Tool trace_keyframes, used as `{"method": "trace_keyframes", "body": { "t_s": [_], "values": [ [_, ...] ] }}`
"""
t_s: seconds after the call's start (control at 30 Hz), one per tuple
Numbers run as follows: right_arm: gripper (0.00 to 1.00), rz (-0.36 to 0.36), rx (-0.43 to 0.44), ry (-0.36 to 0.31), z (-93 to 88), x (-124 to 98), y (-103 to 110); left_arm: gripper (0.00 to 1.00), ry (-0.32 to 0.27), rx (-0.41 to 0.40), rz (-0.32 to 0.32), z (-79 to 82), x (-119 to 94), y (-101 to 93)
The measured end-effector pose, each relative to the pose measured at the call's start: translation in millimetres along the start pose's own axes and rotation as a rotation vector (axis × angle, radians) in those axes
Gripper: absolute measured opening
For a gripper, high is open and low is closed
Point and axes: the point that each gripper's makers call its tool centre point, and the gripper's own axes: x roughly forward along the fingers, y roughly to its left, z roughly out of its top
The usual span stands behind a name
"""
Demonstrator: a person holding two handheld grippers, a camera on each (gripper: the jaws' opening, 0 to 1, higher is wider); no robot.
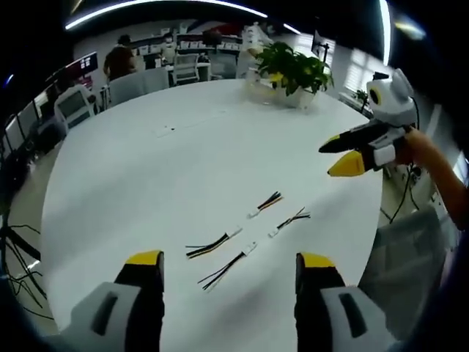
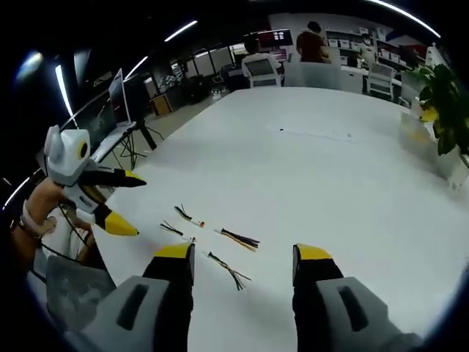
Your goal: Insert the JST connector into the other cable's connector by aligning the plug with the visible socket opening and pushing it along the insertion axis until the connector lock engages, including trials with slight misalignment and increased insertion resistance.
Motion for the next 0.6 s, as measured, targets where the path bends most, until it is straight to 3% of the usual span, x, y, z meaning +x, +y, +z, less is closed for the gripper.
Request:
{"method": "trace_keyframes", "body": {
  "t_s": [0.27, 0.6],
  "values": [
    [0.48, 0.024, -0.048, 0.001, 0.8, 3, 3, 0.67, 0.002, 0.009, -0.019, -3.2, 15, -5.6],
    [0.47, 0.021, -0.045, 0.018, -0.2, 15, -2, 0.65, 0.017, 0.064, -0.035, 2.2, 28, -11.7]
  ]
}}
